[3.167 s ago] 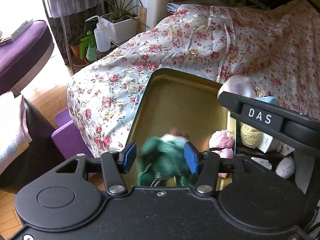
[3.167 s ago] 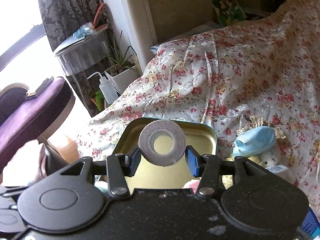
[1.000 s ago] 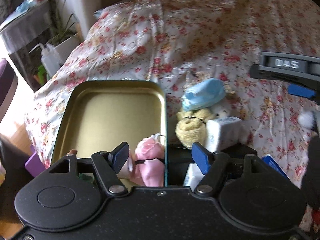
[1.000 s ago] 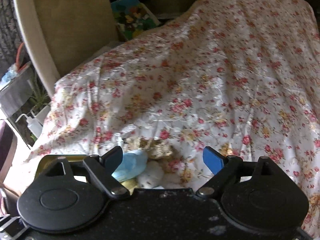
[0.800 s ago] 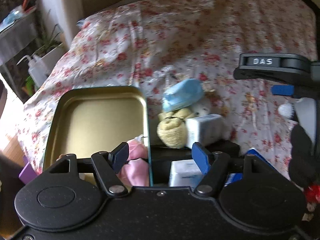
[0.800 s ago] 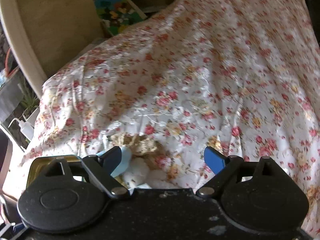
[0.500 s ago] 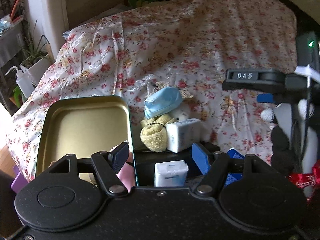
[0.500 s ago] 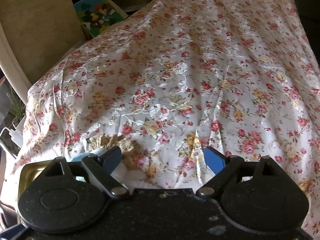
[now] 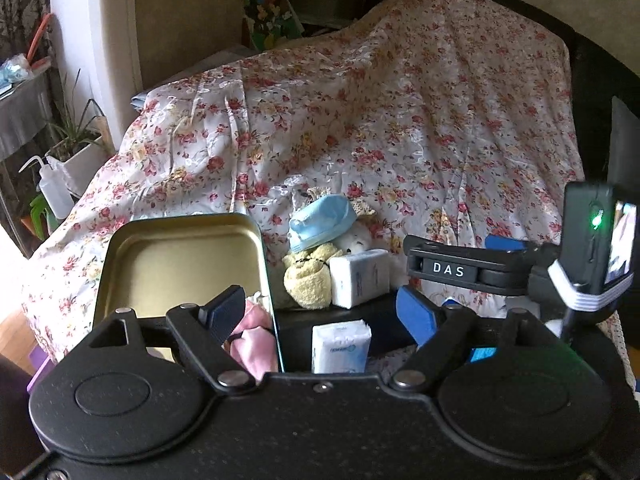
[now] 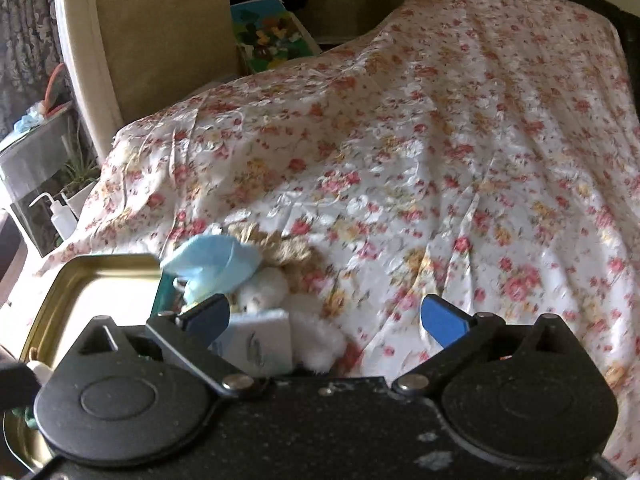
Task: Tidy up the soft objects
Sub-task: 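Open both tools and move them back over the black box, then grasp the white tissue pack with the right tool while the left tool reaches toward the blue mask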
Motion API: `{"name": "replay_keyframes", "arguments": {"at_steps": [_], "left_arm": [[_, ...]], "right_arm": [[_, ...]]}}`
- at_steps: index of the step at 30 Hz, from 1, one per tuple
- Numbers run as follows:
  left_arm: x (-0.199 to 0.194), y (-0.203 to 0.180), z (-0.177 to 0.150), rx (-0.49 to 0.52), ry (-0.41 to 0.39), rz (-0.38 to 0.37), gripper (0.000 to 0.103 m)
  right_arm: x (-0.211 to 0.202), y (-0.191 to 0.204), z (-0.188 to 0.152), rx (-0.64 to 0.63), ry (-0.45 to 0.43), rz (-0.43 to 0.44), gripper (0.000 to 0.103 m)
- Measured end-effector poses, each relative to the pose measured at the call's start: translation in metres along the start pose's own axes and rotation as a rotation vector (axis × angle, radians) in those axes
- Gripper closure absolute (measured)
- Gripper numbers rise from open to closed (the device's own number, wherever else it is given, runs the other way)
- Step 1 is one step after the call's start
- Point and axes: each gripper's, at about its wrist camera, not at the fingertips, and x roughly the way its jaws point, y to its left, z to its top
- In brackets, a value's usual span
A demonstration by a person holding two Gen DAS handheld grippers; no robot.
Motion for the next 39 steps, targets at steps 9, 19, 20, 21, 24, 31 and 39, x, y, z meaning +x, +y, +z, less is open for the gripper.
{"name": "replay_keyframes", "arguments": {"at_steps": [9, 19, 20, 21, 24, 31, 39], "left_arm": [[-0.016, 0.022, -0.001, -0.047, 0.003, 0.006, 0.024], [-0.02, 0.057, 0.002, -0.21, 0.029, -0.039, 0.024], [-0.021, 0.058, 0.002, -0.216, 0.029, -0.044, 0.024], [-0.021, 0.059, 0.002, -0.22, 0.028, -0.049, 0.024], [-0.022, 0.06, 0.002, -0.229, 0.03, -0.057, 0.024], [-0.015, 0.059, 0.002, -0.248, 0.05, -0.045, 0.024], [0.003, 0.046, 0.008, -0.269, 0.076, -0.032, 0.024]], "right_arm": [[0.027, 0.014, 0.0, 0.049, 0.088, 0.1, 0.0], [0.068, 0.069, -0.019, -0.186, 0.164, 0.081, 0.008], [0.071, 0.071, -0.021, -0.197, 0.168, 0.075, 0.008], [0.074, 0.071, -0.023, -0.2, 0.174, 0.075, 0.009], [0.075, 0.065, -0.025, -0.172, 0.182, 0.1, 0.018], [0.067, 0.059, -0.019, -0.127, 0.179, 0.084, 0.037], [0.029, 0.03, 0.0, -0.024, 0.109, -0.012, 0.037]]}}
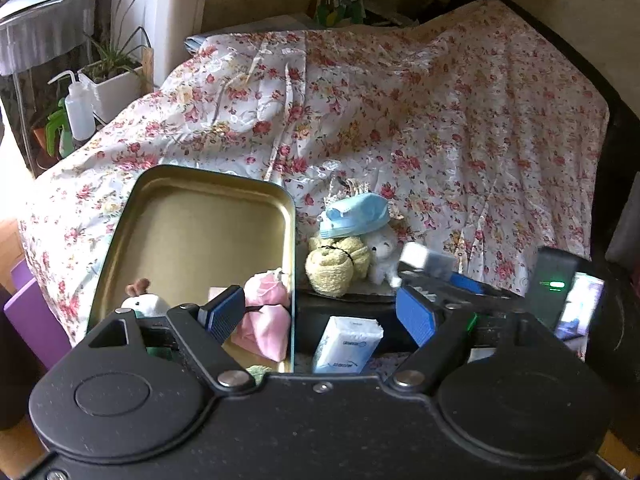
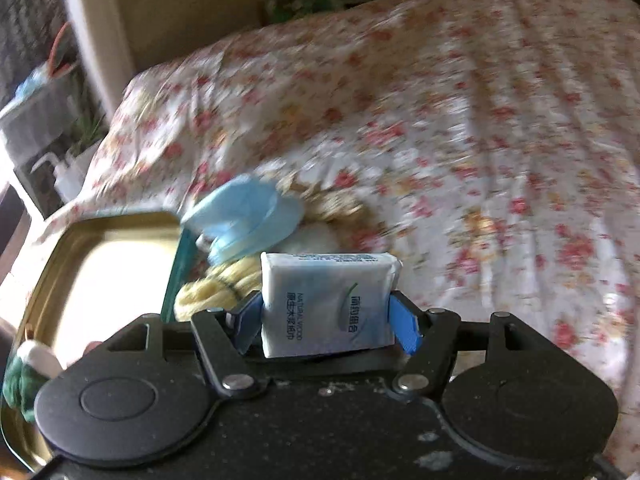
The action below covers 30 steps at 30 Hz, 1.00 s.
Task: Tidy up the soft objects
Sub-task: 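Grasp the white tissue pack with the right tool while the left tool reaches toward the blue mask, then grasp the blue face mask with the left tool while the right tool holds the tissue pack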
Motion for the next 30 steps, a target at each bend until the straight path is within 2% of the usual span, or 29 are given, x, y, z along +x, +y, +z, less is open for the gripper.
{"name": "replay_keyframes", "arguments": {"at_steps": [7, 11, 17, 20, 25, 30], "left_arm": [[0.028, -0.025, 0.009, 0.008, 0.031, -0.009, 0.024], [0.042, -0.042, 0.016, 0.051, -0.001, 0.014, 0.024], [0.066, -0.058, 0.027, 0.122, -0.026, 0.046, 0.023], [0.081, -0.062, 0.034, 0.172, -0.069, 0.105, 0.023], [0.102, -0.067, 0.038, 0.142, -0.041, 0.074, 0.023], [0.122, -0.081, 0.043, 0.153, -0.057, 0.104, 0.023]], "right_arm": [[-0.017, -0.046, 0.012, 0.149, -0.004, -0.075, 0.036], [-0.015, -0.063, 0.015, 0.198, 0.007, -0.093, 0.036], [-0.014, -0.067, 0.013, 0.195, 0.01, -0.097, 0.036], [-0.012, -0.07, 0.013, 0.205, 0.019, -0.092, 0.036], [-0.009, -0.073, 0.013, 0.228, 0.032, -0.082, 0.036], [-0.007, -0.074, 0.012, 0.223, 0.036, -0.075, 0.036]]}}
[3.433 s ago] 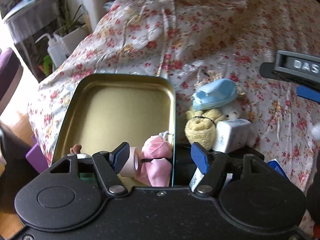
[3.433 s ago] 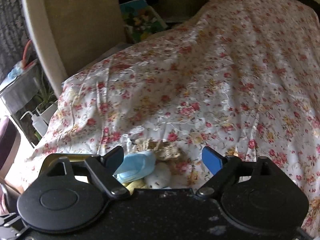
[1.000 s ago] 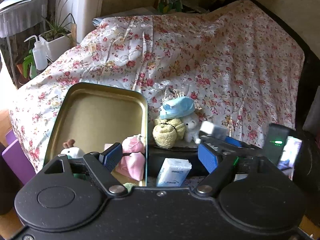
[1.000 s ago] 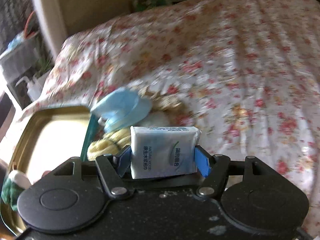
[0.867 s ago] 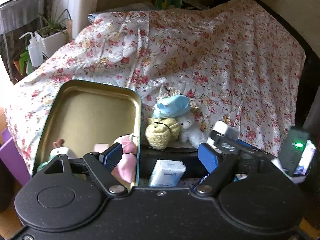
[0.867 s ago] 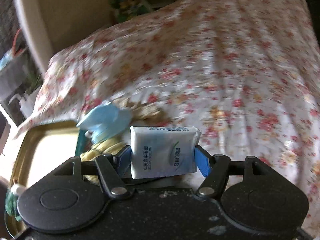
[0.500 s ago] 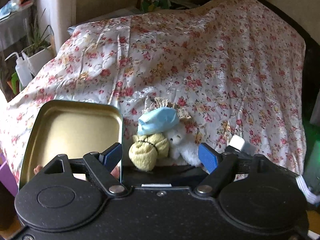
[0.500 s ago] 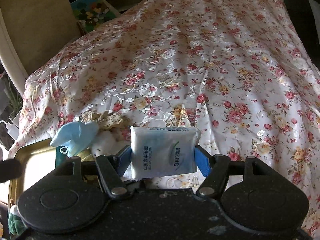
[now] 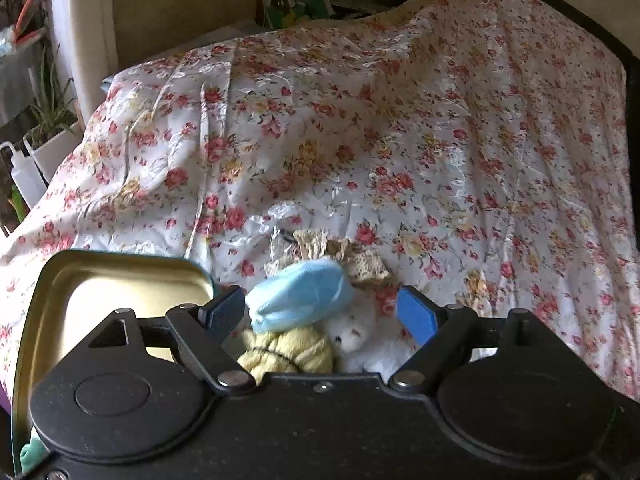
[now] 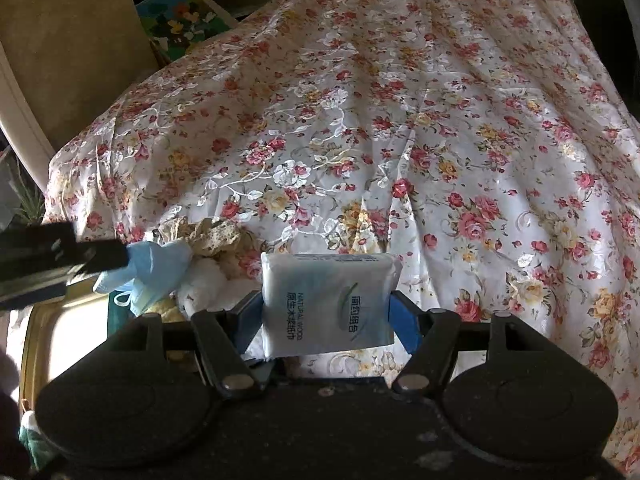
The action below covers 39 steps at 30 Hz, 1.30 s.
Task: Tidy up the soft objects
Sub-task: 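Grasp the blue face mask with the left tool while the right tool holds the tissue pack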
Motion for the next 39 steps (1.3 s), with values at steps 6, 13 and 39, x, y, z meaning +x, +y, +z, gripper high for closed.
{"name": "replay_keyframes", "arguments": {"at_steps": [6, 13, 39], "left_arm": [[0.02, -0.006, 0.004, -0.01, 0.022, 0.022, 0.022], [0.037, 0.005, 0.005, -0.054, 0.051, 0.073, 0.022], [0.043, 0.008, 0.011, -0.112, 0.106, -0.008, 0.061]], "right_arm": [[0.012, -0.007, -0.001, 0.01, 0.035, 0.01, 0.036], [0.016, -0.009, -0.001, 0.019, 0.041, 0.022, 0.036], [0.02, -0.009, -0.001, -0.003, 0.039, 0.012, 0.036]]}}
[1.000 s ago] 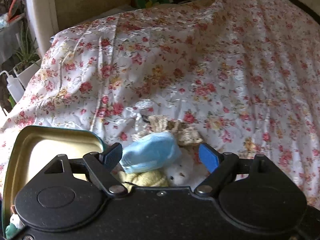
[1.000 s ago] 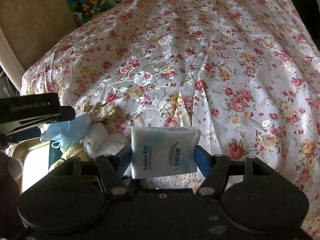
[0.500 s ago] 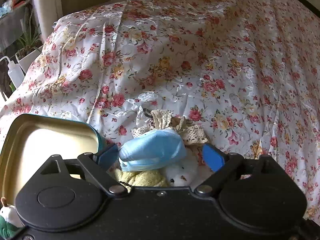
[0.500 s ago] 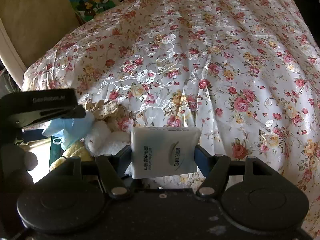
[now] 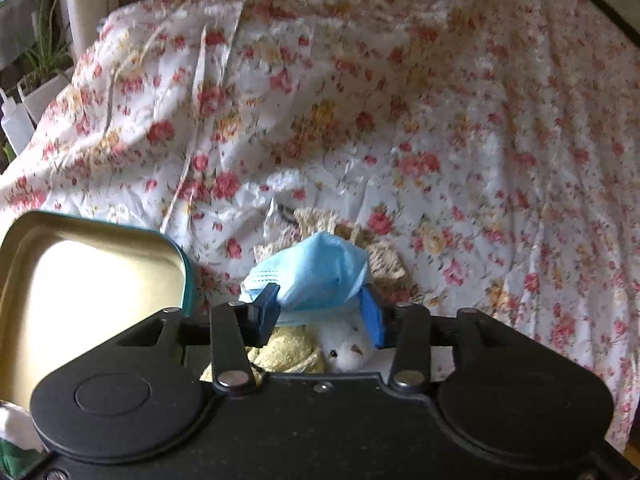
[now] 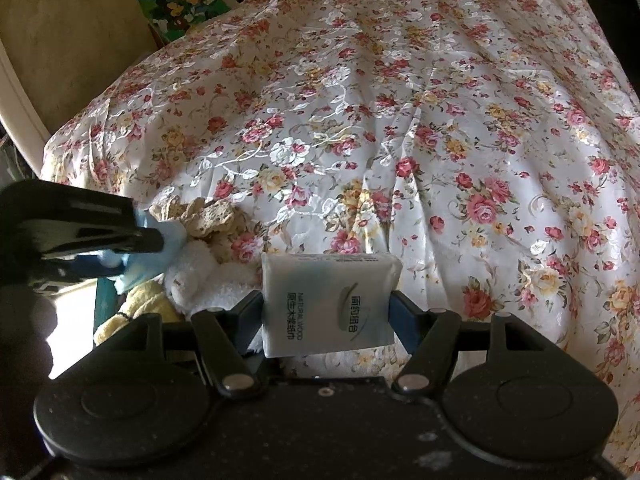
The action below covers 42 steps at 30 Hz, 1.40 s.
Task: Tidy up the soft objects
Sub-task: 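Grasp the blue face mask with the left tool while the right tool holds the tissue pack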
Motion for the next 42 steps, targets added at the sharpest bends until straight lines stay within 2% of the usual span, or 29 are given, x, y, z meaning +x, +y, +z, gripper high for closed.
{"name": "replay_keyframes", "arguments": {"at_steps": [7, 8, 9, 11, 14, 17, 21, 29, 33, 35, 37, 39, 42], "left_arm": [[-0.045, -0.009, -0.002, 0.09, -0.102, -0.024, 0.063], [-0.048, -0.009, -0.003, 0.105, -0.108, -0.018, 0.06], [-0.05, -0.01, -0.004, 0.115, -0.116, -0.003, 0.057], [-0.049, -0.009, -0.005, 0.112, -0.131, 0.033, 0.036], [-0.042, -0.006, -0.001, 0.092, -0.139, 0.061, 0.023], [-0.029, -0.002, 0.0, 0.063, -0.114, 0.063, 0.015], [-0.009, -0.001, 0.001, 0.025, -0.066, 0.072, 0.015], [0.017, -0.008, 0.003, 0.011, -0.042, 0.106, 0.014], [0.03, -0.005, 0.004, 0.001, 0.006, 0.106, 0.017], [0.036, 0.0, 0.004, -0.026, 0.037, 0.093, 0.045], [0.038, 0.007, 0.005, -0.065, 0.06, 0.055, 0.052], [0.033, 0.01, 0.006, -0.089, 0.051, 0.043, 0.058], [0.022, 0.01, 0.008, -0.097, 0.032, 0.014, 0.059]], "right_arm": [[0.0, -0.007, 0.003, 0.035, -0.004, -0.015, 0.036], [-0.001, -0.007, 0.003, 0.038, -0.004, -0.015, 0.036], [-0.002, -0.006, 0.003, 0.04, -0.004, -0.012, 0.036], [-0.006, -0.004, 0.003, 0.037, -0.015, -0.003, 0.036], [-0.009, 0.001, 0.001, 0.02, -0.022, -0.005, 0.036], [-0.006, 0.001, 0.0, 0.021, -0.012, -0.002, 0.036], [-0.003, 0.0, 0.0, 0.022, -0.002, -0.004, 0.036], [0.004, 0.003, -0.002, 0.004, 0.022, 0.011, 0.036], [0.006, 0.001, -0.002, 0.008, 0.028, 0.02, 0.036], [0.006, 0.0, -0.001, 0.009, 0.03, 0.026, 0.036], [0.006, 0.0, -0.001, 0.007, 0.03, 0.03, 0.036], [0.005, 0.0, -0.001, 0.008, 0.027, 0.031, 0.036], [0.005, -0.003, 0.0, 0.021, 0.024, 0.028, 0.036]]}}
